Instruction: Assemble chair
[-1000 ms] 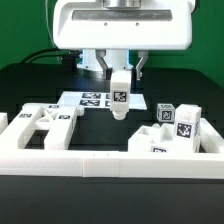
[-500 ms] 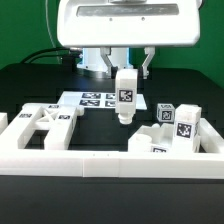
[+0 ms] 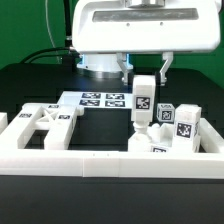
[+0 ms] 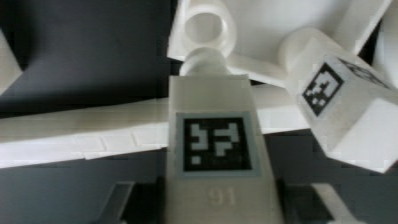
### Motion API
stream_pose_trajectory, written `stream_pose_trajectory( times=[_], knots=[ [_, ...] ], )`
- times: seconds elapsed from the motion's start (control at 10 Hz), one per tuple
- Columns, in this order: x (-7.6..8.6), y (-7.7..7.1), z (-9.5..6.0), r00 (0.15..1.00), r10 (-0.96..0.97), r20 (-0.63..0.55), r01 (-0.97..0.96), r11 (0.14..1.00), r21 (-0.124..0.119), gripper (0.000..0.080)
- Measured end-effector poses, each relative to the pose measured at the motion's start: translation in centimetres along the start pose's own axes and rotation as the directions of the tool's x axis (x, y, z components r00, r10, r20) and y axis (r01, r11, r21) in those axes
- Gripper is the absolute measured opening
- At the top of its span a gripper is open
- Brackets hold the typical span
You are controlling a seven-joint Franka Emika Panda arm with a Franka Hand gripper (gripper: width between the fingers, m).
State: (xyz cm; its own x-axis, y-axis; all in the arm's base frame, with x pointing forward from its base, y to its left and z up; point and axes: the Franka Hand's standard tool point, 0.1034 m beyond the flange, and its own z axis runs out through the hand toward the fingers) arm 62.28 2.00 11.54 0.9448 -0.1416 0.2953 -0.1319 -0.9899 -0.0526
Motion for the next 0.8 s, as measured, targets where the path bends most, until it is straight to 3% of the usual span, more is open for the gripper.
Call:
stream_pose_trajectory(
  times=[0.2,0.3,0.8],
  knots=[
    [0.4,-0.4,-0.2,0.986,-0.012,-0.167,0.011,1.000,-0.007,0.0287],
    [-0.4,-0.4,0.0,0.975,-0.022,-0.222,0.019,1.000,-0.013,0.0287],
    [-1.1,-0.4,0.3,0.976,-0.027,-0.214,0.024,1.000,-0.015,0.0287]
  ],
)
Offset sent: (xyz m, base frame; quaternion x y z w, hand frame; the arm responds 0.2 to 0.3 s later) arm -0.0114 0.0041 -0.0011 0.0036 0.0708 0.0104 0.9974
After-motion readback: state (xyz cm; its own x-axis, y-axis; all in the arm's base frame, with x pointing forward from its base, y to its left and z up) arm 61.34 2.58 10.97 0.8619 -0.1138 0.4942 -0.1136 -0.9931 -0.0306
